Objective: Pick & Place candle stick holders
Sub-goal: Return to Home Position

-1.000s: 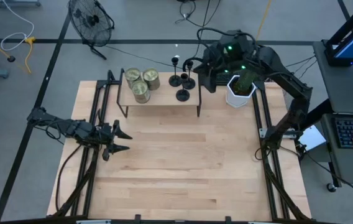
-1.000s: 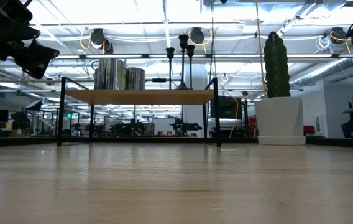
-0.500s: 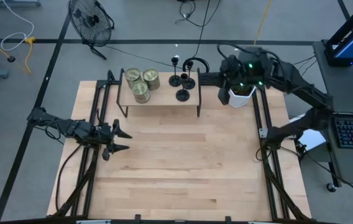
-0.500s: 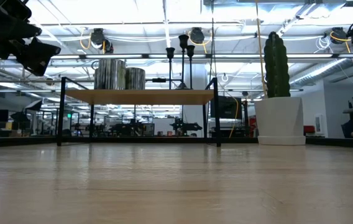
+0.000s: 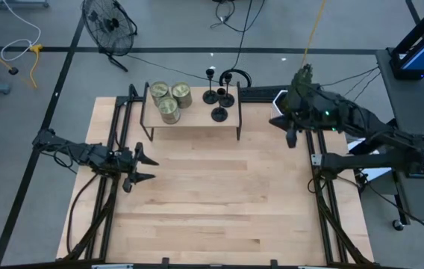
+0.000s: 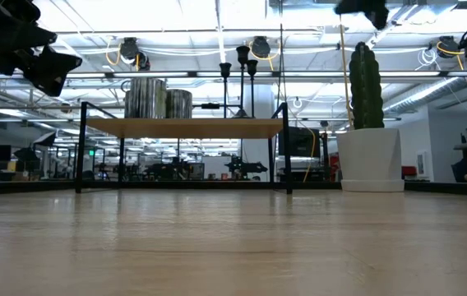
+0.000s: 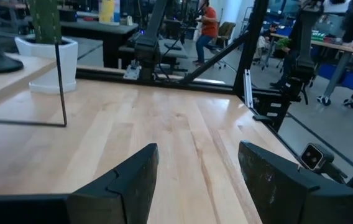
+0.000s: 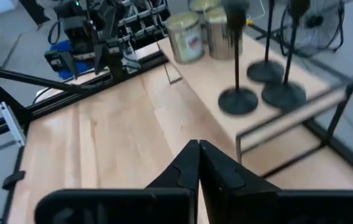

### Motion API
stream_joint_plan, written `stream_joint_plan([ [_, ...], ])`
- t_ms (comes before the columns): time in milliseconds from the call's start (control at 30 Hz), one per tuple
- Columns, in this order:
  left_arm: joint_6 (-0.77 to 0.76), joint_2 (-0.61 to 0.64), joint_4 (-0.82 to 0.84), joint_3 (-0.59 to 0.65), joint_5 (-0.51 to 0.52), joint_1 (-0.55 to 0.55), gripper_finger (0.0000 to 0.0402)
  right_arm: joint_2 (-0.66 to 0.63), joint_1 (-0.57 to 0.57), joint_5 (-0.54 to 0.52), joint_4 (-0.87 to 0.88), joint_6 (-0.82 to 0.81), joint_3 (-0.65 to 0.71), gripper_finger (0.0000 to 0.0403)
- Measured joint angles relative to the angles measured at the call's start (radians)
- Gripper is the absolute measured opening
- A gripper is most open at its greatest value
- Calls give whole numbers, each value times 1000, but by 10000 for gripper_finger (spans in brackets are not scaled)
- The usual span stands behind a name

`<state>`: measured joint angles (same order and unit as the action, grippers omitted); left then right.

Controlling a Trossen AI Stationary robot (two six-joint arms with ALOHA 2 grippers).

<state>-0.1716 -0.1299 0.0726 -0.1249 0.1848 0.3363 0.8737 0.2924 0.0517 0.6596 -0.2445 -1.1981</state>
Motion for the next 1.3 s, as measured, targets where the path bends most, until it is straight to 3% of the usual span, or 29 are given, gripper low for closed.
stream_joint_plan([
  [200,38,1,-18,0,44,0,232,-170,0,0,-31,-107,169,1],
  [467,47,1,-101,0,88,0,232,-340,0,30,-290,-130,382,4],
  [867,103,0,-174,0,135,-61,232,-488,0,27,-259,-104,482,4],
  [1100,123,0,-104,0,123,-158,232,-565,0,15,-265,-99,523,4],
  [1300,83,3,-58,0,-2,-245,232,-584,0,-22,-425,-127,662,4],
])
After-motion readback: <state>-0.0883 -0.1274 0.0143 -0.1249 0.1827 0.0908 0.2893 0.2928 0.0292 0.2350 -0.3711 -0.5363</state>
